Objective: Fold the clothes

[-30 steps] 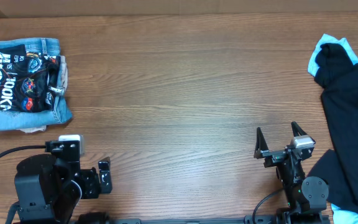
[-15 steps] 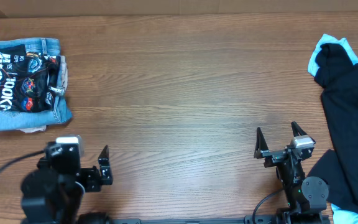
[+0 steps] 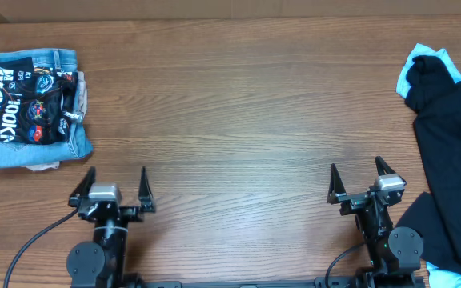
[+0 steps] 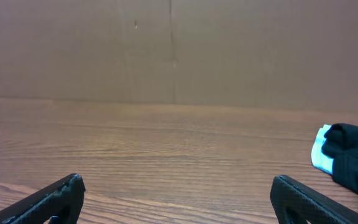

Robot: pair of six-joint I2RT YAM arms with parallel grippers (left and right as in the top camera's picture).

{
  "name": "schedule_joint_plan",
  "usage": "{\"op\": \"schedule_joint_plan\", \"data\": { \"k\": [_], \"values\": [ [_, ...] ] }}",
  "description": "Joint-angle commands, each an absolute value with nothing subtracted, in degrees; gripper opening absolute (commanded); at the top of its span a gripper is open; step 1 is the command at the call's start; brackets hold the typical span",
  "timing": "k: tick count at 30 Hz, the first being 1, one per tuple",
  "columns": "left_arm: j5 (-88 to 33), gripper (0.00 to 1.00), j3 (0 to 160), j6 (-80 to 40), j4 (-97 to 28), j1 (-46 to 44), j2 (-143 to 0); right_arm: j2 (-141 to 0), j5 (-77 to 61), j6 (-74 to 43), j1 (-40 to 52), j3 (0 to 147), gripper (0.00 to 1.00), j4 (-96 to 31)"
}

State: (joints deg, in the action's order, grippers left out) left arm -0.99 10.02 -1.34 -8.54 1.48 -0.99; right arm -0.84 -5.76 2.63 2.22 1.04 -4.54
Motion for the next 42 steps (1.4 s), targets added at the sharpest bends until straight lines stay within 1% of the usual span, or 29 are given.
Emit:
{"op": "schedule_joint_plan", "data": {
  "k": [1,5,7,42],
  "values": [
    [3.64,1.0,5.13,-1.13,-3.46,1.02,-0.21,-0.16,-6.11,2.83,1.85,0.45,1.0,-4.19],
    [3.33,1.0,1.23,-1.58,-2.55,1.04,-0.21,-0.16,-6.11,2.83,1.85,0.45,1.0,-4.19],
    [2.59,1.0,0.21,-3.03,-4.45,0.99,-0.21,-0.16,-6.11,2.83,1.85,0.45,1.0,-4.19],
    [1.45,1.0,0.27,-2.98,-4.25,1.1,-0.25,-0.16,-6.11,2.83,1.85,0.45,1.0,-4.19]
  ]
}}
